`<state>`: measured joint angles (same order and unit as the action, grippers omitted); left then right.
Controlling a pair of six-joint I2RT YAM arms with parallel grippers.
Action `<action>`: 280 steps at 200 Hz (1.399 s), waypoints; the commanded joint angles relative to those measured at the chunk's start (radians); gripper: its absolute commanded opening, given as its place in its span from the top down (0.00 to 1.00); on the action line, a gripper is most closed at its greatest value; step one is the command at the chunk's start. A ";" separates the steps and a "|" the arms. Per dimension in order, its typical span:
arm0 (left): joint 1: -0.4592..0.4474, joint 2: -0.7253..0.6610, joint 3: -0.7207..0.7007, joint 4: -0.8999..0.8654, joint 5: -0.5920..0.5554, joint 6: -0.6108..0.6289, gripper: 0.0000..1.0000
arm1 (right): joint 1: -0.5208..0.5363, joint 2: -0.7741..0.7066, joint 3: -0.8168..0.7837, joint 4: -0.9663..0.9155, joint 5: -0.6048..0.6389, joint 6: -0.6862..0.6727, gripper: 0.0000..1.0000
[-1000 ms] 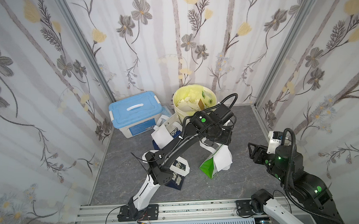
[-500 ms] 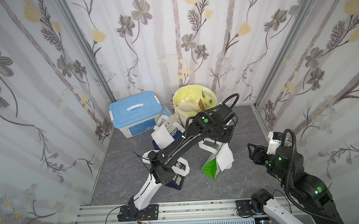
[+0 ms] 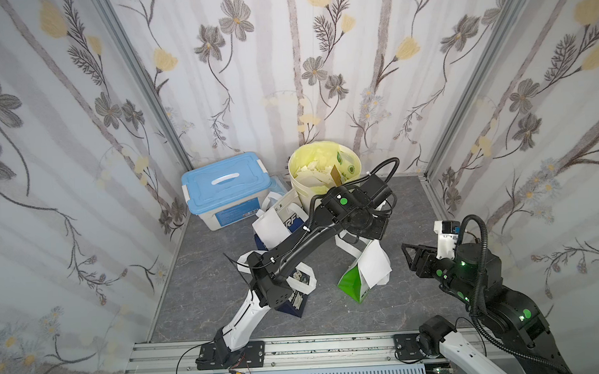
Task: Shred takeout receipts and throw away
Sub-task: Pick up the takeout bag at the center of the board, then tear off the takeout receipt from the takeout bag.
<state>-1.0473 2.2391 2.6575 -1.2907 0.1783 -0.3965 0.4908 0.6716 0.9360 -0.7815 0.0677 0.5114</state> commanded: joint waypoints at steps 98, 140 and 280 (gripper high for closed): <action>0.001 -0.294 -0.270 0.139 -0.118 -0.083 1.00 | -0.011 -0.138 -0.273 0.300 -0.462 0.288 0.24; 0.005 -0.316 -0.297 0.163 -0.104 -0.105 1.00 | -0.017 -0.144 -0.358 0.462 -0.595 0.382 0.23; 0.008 -0.282 -0.297 0.152 -0.149 -0.102 1.00 | -0.031 -0.135 -0.246 0.345 -0.527 0.310 0.46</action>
<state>-1.0416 1.9488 2.3600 -1.1553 0.0463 -0.4984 0.4606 0.5182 0.6735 -0.4244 -0.4763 0.8482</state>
